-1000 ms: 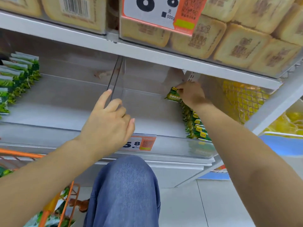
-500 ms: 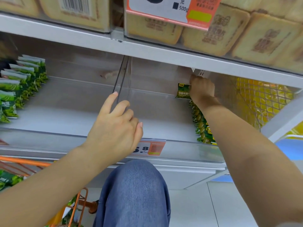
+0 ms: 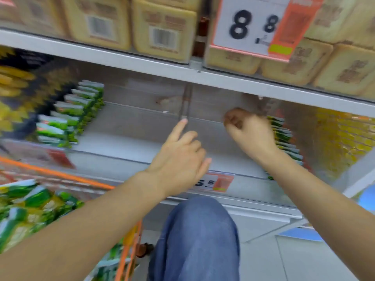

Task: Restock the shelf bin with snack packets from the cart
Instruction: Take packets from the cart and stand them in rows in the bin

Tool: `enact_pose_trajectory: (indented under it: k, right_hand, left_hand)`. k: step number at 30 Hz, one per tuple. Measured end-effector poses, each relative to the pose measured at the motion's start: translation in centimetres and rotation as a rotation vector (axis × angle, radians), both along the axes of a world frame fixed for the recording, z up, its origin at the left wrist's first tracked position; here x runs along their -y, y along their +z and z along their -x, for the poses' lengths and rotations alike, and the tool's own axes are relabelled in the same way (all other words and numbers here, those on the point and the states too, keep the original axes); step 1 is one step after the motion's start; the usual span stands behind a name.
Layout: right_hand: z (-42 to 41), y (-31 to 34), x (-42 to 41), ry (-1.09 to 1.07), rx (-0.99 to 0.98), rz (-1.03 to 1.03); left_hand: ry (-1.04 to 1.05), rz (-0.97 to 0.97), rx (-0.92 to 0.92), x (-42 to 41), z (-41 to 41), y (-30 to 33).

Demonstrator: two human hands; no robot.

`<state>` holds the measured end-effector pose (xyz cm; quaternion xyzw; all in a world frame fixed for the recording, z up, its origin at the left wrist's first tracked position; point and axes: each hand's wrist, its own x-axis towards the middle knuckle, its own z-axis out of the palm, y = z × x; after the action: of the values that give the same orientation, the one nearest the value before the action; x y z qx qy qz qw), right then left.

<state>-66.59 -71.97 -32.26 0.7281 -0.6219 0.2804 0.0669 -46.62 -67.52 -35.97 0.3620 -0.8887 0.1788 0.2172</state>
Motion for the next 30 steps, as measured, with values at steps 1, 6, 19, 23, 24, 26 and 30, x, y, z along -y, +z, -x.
enact_pose_trajectory:
  k: [1,6,19,23,24,26,30]
  right_hand:
    - [-1.5,0.4,-2.1,0.094,-0.009,0.056]
    - [-8.0,0.2,-9.5,0.482,0.022,0.195]
    - [-25.8,-4.0,-14.3,0.895,-0.710,-0.746]
    - [-27.7,-5.2,-14.2,0.911,-0.717,-0.570]
    - [-28.0,-5.3,-14.2,0.917,-0.729,-0.587]
    - [-28.3,-5.5,-14.4,0.945,-0.756,-0.635]
    - [-28.3,-5.1,-14.1,0.949,-0.671,-0.597]
  left_hand:
    - [-0.047,-0.057,-0.017,-0.6,-0.9,0.5]
    - [-0.060,-0.278,-0.101,-6.1,-9.7,1.5]
    - [0.453,-0.698,-0.095,-14.8,-28.2,0.9]
    - [0.454,-0.729,-0.118,-14.5,-28.0,0.3]
    - [0.449,-0.724,-0.121,-14.4,-27.8,0.4]
    - [0.452,-0.728,-0.122,-14.2,-27.4,0.5]
    - [0.487,-0.724,-0.104,-14.5,-27.5,0.6]
